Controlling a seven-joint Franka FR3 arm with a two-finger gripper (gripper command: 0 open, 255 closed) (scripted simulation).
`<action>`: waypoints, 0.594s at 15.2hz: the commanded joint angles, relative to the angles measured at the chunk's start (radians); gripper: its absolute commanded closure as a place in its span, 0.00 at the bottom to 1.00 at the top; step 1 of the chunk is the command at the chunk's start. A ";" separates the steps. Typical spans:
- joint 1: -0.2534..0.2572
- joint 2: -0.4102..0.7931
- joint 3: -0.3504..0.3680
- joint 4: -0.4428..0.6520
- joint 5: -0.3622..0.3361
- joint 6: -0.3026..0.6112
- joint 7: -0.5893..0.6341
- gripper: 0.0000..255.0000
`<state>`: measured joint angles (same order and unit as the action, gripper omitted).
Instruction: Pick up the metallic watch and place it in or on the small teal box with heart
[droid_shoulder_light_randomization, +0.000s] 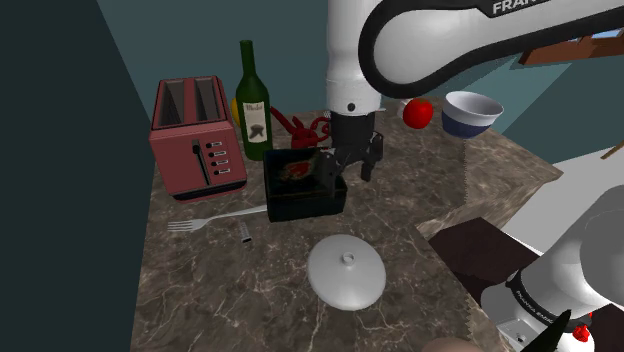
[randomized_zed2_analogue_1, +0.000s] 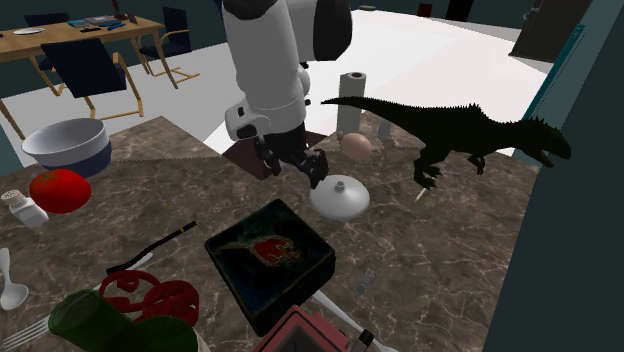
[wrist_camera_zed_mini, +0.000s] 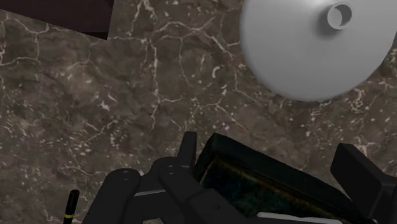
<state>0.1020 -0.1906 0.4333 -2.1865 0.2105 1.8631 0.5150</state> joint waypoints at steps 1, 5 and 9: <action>0.005 0.084 0.028 0.057 -0.022 0.029 0.060 0.00; 0.031 0.245 0.067 0.181 -0.084 0.063 0.179 0.00; 0.078 0.414 0.080 0.330 -0.160 0.074 0.293 0.00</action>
<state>0.1664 0.1709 0.5118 -1.9067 0.0747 1.9383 0.7762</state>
